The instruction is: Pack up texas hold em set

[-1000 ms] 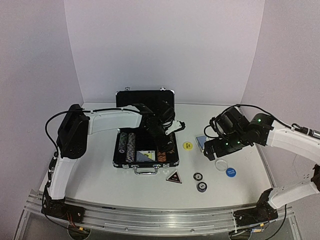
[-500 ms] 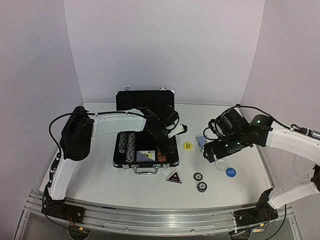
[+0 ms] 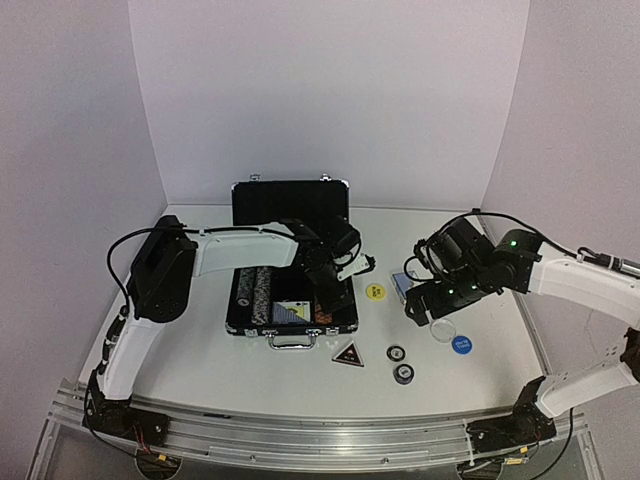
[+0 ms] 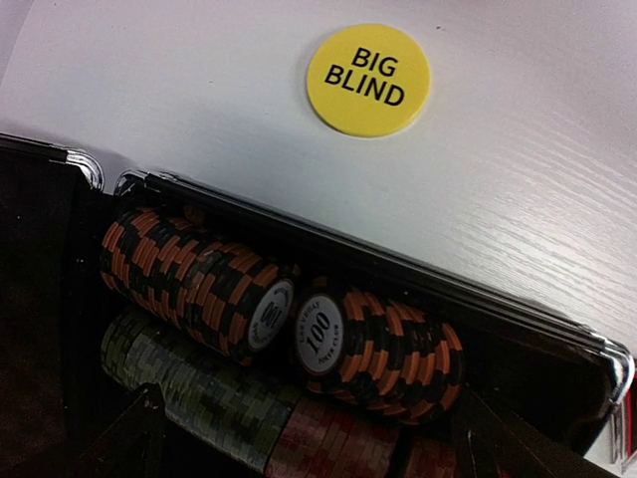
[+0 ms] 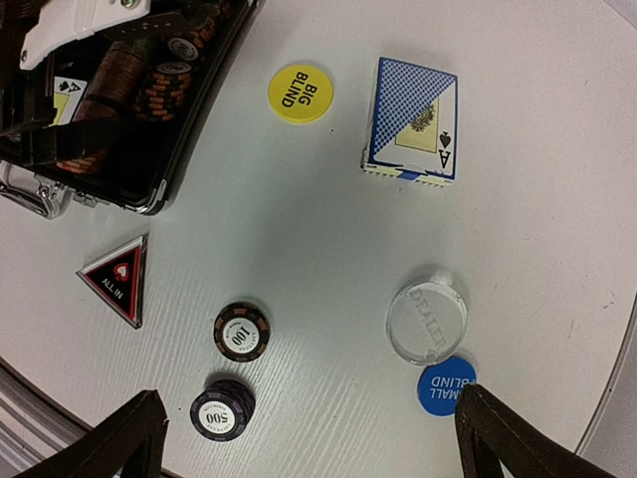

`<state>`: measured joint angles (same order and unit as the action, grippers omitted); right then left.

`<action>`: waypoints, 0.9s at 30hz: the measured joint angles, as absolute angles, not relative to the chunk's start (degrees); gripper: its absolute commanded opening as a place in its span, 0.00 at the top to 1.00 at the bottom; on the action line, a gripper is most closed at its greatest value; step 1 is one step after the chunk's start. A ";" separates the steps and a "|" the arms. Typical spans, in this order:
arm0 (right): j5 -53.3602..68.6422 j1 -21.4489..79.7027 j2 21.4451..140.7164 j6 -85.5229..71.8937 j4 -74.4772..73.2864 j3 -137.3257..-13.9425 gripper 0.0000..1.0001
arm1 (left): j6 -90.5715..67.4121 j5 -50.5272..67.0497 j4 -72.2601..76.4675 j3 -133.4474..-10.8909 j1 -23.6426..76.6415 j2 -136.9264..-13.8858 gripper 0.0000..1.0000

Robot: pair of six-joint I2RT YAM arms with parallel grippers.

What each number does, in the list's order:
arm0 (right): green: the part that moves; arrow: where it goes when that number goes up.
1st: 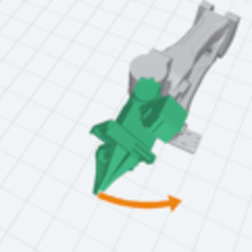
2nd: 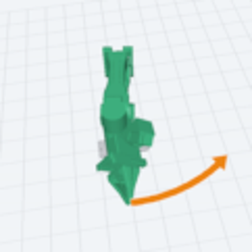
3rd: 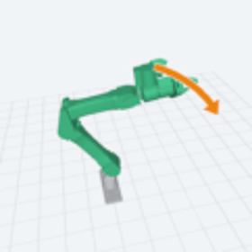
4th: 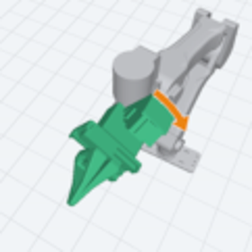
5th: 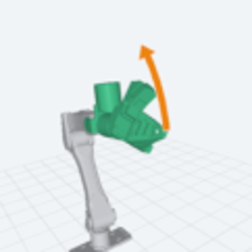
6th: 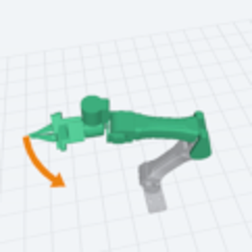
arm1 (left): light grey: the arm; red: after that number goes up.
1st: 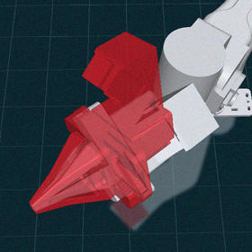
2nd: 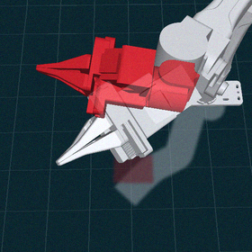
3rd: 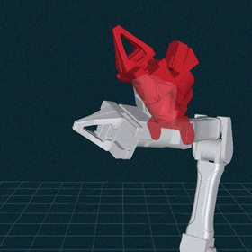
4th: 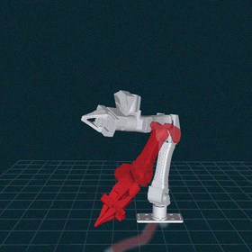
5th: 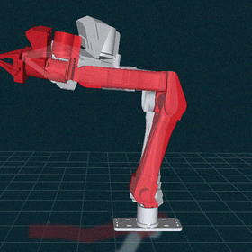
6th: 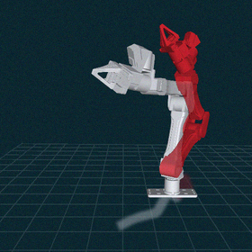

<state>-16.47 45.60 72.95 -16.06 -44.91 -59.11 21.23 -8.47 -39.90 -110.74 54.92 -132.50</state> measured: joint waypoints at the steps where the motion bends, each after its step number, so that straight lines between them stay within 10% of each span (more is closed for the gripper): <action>1: -16.49 45.60 73.12 -16.02 -44.87 -59.11 0.02 | 21.25 -9.07 -39.88 -111.29 54.86 -133.10 0.00; 27: -16.76 45.28 75.85 -15.94 -44.53 -59.13 0.02 | 24.22 -1.49 -39.11 -115.81 49.91 -135.22 0.00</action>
